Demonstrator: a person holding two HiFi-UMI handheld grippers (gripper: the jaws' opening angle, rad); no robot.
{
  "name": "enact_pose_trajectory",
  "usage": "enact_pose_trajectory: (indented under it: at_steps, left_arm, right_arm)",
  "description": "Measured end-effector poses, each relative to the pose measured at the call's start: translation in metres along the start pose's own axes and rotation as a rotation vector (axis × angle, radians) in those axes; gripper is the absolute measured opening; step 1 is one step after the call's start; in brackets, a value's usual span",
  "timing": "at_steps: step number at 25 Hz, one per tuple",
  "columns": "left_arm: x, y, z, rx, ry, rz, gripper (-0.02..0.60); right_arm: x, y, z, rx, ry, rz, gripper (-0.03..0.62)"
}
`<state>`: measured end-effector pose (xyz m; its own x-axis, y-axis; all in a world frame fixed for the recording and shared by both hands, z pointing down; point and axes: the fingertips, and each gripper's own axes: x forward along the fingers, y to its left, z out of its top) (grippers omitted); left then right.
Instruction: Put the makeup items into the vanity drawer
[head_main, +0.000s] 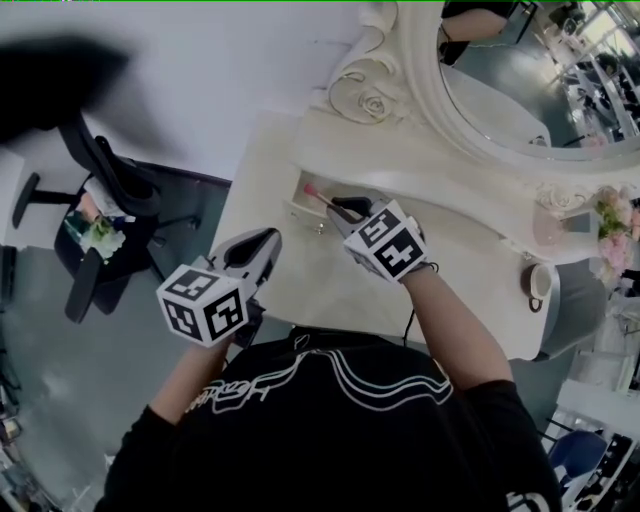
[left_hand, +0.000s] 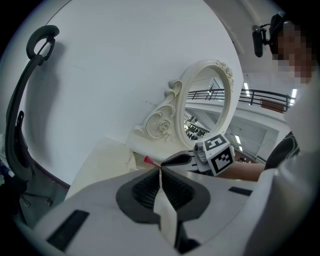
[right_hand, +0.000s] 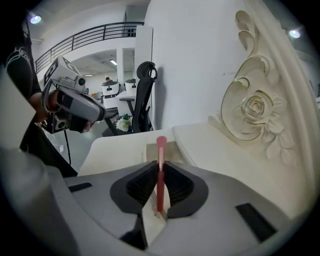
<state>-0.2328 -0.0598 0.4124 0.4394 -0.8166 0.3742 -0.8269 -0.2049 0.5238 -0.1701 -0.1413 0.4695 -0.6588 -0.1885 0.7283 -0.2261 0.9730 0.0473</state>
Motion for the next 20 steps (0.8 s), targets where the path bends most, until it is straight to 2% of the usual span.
enact_pose_trajectory:
  at_steps: [15,18,20]
  left_arm:
    - [-0.003,0.021,0.001,-0.016,-0.01,0.023,0.032]
    - [-0.002,0.02,0.001,-0.011,-0.011,0.017,0.032]
    - [-0.002,0.019,0.001,-0.007,-0.008,0.013,0.032]
  right_arm:
    - [0.023,-0.003,0.005,-0.044,0.031,0.012,0.07]
    - [0.019,-0.003,0.006,-0.031,0.016,0.015,0.094]
    - [0.015,-0.001,0.008,-0.02,0.001,0.022,0.137]
